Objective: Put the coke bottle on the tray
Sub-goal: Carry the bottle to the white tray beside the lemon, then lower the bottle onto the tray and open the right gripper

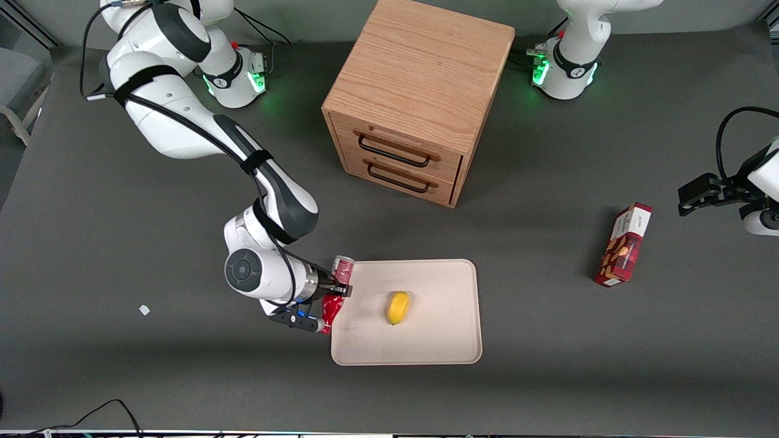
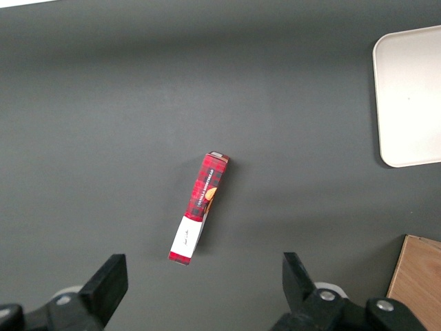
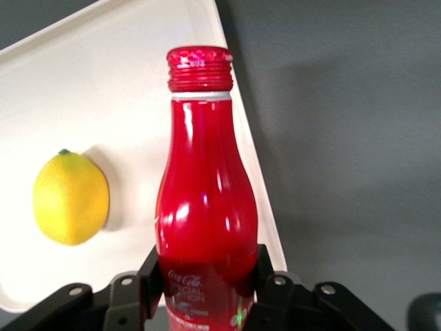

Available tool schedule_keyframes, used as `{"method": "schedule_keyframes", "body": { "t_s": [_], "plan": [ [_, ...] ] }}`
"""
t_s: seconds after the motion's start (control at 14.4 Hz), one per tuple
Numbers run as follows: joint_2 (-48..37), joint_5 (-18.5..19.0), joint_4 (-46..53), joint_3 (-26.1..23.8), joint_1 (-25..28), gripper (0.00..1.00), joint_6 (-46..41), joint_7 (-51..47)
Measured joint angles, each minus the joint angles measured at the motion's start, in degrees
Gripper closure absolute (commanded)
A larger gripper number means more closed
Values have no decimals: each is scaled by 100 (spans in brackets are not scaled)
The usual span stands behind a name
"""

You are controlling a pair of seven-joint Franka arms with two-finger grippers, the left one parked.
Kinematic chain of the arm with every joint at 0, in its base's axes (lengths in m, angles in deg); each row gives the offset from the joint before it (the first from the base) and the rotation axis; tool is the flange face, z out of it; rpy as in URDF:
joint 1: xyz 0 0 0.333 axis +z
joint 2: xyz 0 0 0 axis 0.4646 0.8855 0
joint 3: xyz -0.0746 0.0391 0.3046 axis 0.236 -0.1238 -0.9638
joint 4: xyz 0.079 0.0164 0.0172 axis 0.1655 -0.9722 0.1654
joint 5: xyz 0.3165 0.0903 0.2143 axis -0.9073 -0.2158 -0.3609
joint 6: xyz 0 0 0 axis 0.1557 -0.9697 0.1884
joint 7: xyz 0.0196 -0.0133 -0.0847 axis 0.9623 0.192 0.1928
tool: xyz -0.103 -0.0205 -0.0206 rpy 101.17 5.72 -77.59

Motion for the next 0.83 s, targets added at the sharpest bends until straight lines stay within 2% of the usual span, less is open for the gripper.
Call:
{"method": "schedule_keyframes", "body": {
  "t_s": [0.42, 0.49, 0.55, 0.83],
  "plan": [
    [439, 3, 34, 117, 119, 100, 669, -2],
    [480, 2, 64, 134, 145, 56, 706, -8],
    [485, 3, 91, 134, 156, 2, 707, -9],
    [490, 74, 160, 145, 163, 0, 707, -9]
  ]
}}
